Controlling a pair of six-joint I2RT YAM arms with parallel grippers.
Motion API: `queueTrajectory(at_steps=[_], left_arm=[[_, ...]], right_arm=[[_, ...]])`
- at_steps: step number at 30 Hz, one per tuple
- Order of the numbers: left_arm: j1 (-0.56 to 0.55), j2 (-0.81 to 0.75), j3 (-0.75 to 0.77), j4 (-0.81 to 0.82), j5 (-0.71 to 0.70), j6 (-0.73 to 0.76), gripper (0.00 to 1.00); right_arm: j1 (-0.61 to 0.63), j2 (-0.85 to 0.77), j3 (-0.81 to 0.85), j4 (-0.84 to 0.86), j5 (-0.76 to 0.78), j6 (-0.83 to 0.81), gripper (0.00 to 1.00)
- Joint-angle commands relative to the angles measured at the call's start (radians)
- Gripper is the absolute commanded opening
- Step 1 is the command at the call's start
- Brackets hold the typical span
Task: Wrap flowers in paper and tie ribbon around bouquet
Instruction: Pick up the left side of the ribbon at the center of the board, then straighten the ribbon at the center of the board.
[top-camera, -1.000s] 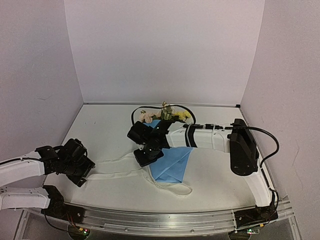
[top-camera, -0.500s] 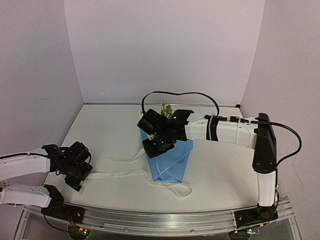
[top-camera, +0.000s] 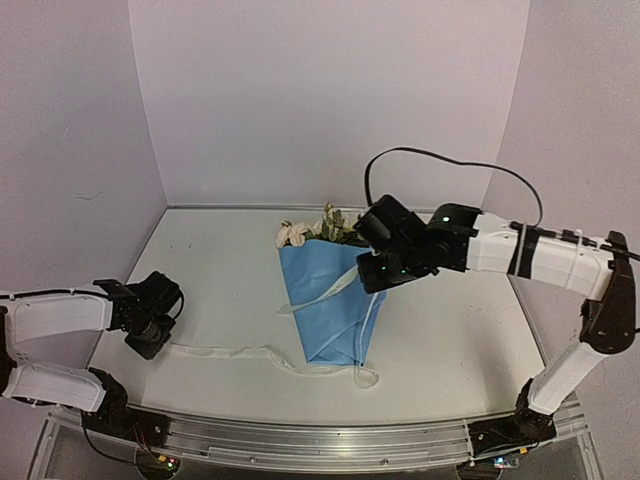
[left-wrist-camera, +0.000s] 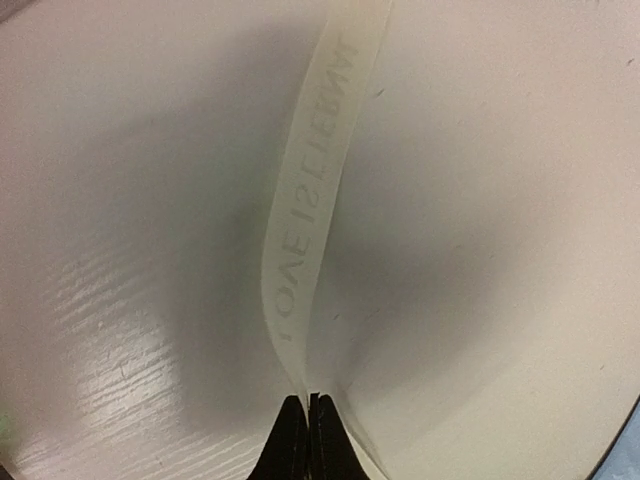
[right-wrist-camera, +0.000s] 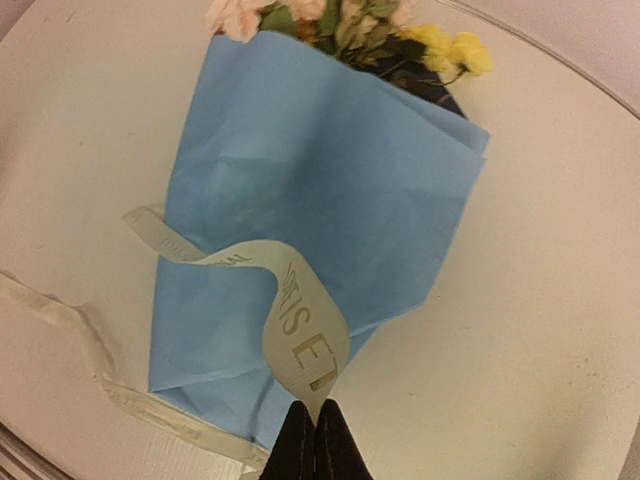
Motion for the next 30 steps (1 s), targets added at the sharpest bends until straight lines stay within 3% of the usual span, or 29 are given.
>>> queueTrajectory(at_steps=[1,7,14,26,30], left_arm=[[0.039,-0.023,0.154,-0.010,-0.264,0.233,0.00],[0.120,-0.020,0.256,0.032,-0.360,0.446,0.00],[0.168,-0.031,0.249,0.066,-0.366,0.521,0.00],[0.170,-0.032,0.151,0.132,-0.249,0.564,0.00],[0.170,-0.032,0.135,0.123,-0.237,0.556,0.00]], right_arm=[[-0.096,-0.235,-0.173,-0.023,0.216,0.089,0.00],[-0.261,-0.488,-0.425,-0.133,0.372,0.195,0.00],[-0.369,-0.714,-0.583,-0.241,0.496,0.292,0.00],[-0.488,-0.650,-0.599,-0.291,0.519,0.277,0.00],[-0.498,-0.600,-0.592,-0.292,0.463,0.293,0.01]])
